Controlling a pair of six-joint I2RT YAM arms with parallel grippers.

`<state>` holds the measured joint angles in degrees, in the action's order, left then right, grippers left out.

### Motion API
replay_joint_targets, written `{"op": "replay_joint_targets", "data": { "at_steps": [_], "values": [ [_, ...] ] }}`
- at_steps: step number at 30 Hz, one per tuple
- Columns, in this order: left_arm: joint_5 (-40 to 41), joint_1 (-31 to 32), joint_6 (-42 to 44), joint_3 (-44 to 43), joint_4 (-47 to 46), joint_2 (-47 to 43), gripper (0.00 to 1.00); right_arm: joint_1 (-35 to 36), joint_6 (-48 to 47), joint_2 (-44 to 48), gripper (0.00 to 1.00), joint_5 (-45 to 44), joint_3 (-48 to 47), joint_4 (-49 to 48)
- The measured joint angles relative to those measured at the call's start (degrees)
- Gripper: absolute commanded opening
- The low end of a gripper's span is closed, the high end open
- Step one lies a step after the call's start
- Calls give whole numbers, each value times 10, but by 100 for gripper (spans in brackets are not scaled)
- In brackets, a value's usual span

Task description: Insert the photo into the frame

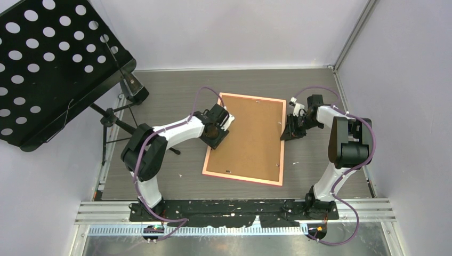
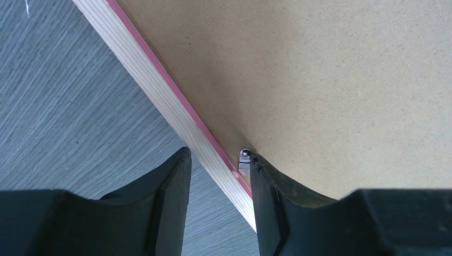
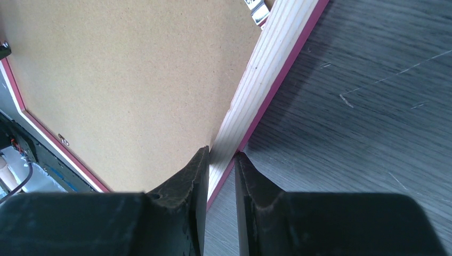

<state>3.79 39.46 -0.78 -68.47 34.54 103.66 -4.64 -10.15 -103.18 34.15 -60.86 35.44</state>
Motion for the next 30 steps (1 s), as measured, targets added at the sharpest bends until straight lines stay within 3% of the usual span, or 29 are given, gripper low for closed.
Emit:
{"op": "replay_joint_targets", "data": {
  "at_steps": [13,30],
  "values": [
    [12,6,1,-9,11,6,36,-1,0,-4,5,4,-3,4],
    [62,38,29,-10,16,6,39,-3,0,-6,6,6,-4,5]
  ]
}}
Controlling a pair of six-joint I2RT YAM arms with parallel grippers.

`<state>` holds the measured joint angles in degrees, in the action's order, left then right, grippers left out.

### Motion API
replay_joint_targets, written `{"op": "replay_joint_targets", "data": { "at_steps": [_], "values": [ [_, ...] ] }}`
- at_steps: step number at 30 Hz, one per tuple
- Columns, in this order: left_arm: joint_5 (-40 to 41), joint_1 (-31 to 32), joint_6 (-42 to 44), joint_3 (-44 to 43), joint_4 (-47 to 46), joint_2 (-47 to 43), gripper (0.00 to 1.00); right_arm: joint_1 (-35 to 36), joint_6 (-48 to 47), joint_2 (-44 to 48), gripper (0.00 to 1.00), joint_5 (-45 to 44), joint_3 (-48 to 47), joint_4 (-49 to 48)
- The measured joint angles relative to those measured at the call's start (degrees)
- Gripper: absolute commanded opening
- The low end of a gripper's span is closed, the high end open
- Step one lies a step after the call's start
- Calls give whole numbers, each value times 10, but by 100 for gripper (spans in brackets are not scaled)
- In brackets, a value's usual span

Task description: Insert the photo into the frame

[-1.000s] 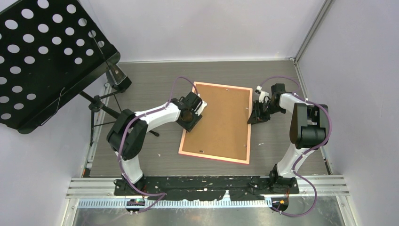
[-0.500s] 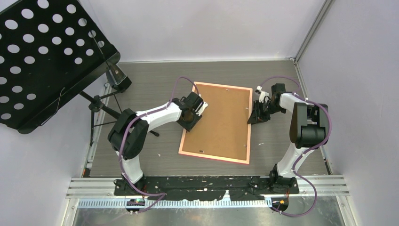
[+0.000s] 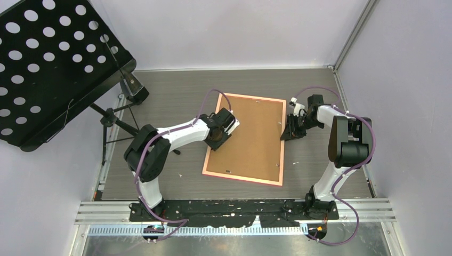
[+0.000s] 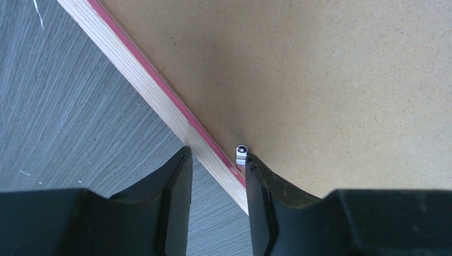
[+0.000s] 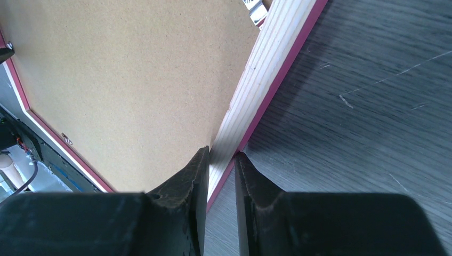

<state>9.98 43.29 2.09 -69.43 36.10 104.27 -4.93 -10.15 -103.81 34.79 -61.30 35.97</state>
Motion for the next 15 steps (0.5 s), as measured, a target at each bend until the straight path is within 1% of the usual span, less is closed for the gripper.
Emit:
{"op": "replay_joint_targets", "data": {
  "at_steps": [11,15],
  "values": [
    [24,23,27,0,10,0,40,0,0,-1,5,0,-1,1],
    [27,28,31,0,10,0,38,0,0,-1,5,0,-1,1]
  ]
}}
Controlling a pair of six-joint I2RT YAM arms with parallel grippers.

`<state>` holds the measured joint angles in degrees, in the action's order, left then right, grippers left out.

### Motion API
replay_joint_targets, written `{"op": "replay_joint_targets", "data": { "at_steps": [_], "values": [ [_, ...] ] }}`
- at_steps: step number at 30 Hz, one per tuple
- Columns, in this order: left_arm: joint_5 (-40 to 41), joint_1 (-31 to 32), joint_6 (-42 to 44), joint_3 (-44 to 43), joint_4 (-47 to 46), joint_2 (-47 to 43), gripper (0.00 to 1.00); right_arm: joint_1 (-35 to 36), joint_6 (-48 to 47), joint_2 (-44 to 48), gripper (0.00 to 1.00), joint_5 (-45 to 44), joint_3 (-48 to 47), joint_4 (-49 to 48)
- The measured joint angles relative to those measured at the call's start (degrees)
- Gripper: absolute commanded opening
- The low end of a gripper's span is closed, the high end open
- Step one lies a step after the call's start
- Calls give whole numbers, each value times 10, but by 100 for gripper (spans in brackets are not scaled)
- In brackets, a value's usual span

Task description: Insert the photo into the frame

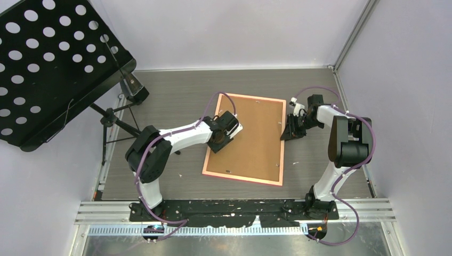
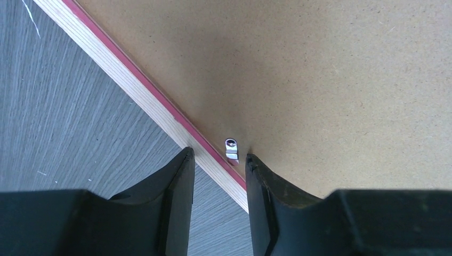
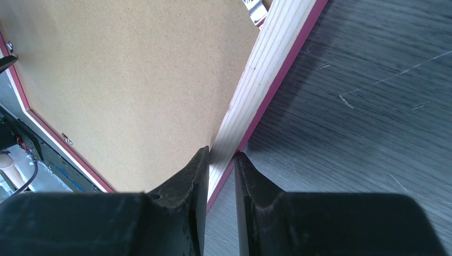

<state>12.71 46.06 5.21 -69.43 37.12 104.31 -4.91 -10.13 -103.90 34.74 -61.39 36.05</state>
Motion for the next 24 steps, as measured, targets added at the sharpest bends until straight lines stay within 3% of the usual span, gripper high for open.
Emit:
{"op": "replay_joint_targets", "data": {
  "at_steps": [14,24],
  "values": [
    [27,5,17,0,-3,5,32,0,0,0,5,0,0,0],
    [43,24,32,0,-14,6,16,0,0,0,6,0,0,0]
  ]
}}
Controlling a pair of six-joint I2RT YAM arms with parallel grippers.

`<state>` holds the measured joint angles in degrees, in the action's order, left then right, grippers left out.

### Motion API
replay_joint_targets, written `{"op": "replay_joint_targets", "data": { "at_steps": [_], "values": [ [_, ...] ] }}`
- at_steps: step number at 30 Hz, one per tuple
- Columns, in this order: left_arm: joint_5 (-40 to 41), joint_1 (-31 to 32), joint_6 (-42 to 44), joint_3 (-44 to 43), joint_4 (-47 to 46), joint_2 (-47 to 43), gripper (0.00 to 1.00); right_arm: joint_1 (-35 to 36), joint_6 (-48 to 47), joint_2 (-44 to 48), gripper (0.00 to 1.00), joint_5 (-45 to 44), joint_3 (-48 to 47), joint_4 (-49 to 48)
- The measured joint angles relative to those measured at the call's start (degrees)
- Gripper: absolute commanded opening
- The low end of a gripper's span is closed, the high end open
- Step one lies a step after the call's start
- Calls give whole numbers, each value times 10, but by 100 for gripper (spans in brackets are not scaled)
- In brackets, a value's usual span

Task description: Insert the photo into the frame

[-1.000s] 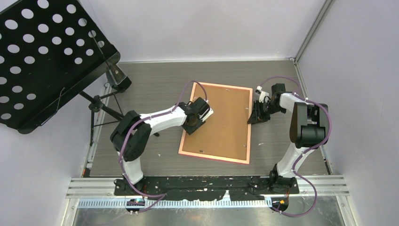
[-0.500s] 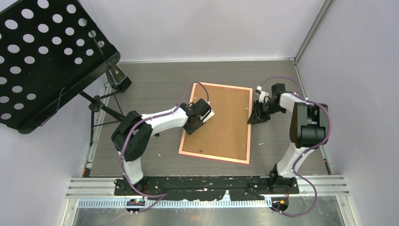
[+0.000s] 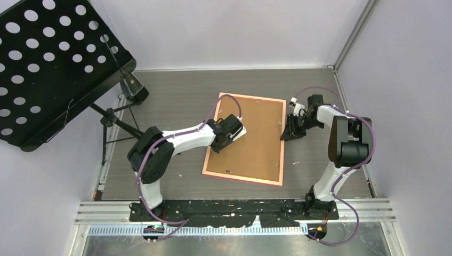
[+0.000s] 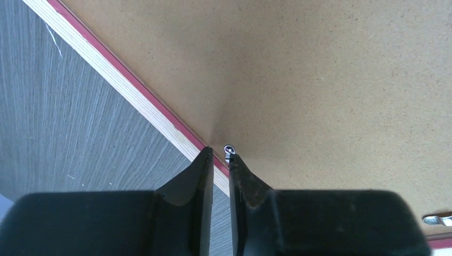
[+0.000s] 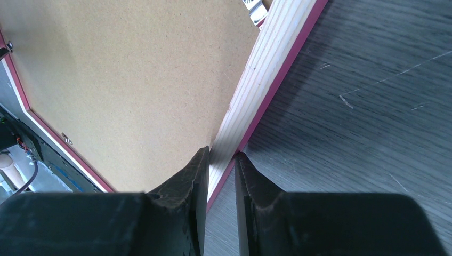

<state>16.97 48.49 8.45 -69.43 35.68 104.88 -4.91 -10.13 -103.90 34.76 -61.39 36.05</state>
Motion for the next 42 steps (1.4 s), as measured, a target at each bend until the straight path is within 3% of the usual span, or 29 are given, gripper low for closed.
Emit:
{"op": "replay_joint_targets", "data": {
  "at_steps": [2,7,13,25,37,42],
  "values": [
    [1,1,2,0,-1,0,18,0,0,0,5,0,0,0],
    [5,1,8,0,-2,0,35,0,0,0,6,0,0,0],
    [2,1,5,0,2,0,41,0,0,0,5,0,0,0],
    [11,1,5,-1,3,5,39,0,0,0,5,0,0,0],
    [27,1,6,-17,15,24,21,3,0,0,5,1,0,-1],
    [30,2,6,-18,14,25,25,4,0,0,7,1,0,-2]
  ]
}}
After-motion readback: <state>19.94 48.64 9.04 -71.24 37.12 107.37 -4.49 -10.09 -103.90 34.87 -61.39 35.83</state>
